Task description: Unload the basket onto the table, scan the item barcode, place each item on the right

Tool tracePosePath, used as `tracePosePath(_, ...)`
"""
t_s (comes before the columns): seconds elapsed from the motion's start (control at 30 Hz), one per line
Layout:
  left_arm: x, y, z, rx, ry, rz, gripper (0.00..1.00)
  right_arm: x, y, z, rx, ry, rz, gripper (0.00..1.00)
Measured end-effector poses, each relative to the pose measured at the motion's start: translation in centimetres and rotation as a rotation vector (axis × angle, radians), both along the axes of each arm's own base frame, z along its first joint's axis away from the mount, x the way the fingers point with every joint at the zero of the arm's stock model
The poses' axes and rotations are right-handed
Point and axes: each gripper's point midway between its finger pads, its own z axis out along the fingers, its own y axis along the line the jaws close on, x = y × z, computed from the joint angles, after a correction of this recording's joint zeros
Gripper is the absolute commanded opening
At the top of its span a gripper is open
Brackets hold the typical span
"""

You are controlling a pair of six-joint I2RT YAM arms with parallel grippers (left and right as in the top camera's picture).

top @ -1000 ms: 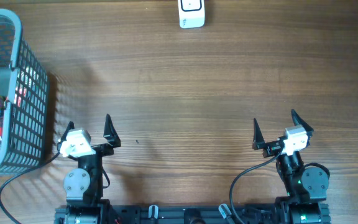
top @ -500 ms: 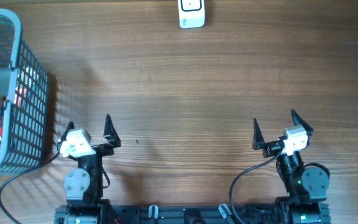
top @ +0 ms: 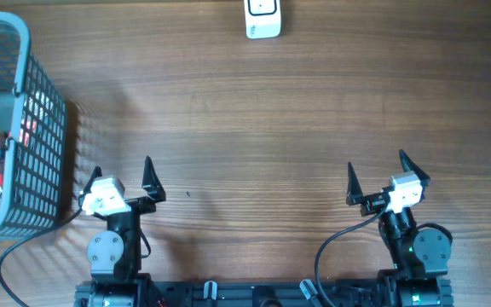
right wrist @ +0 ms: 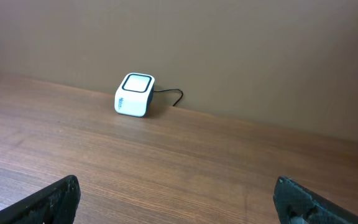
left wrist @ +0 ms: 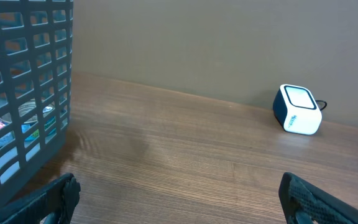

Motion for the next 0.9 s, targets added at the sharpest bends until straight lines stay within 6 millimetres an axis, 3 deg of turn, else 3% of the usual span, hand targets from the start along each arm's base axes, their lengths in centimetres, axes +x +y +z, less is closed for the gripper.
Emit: tracePosePath(0.9,0.09,-0.91,-0.04,-0.003,0.002,-0.053,1.0,0.0,0.0,0.01,0.0,0.0,0.0,1.0)
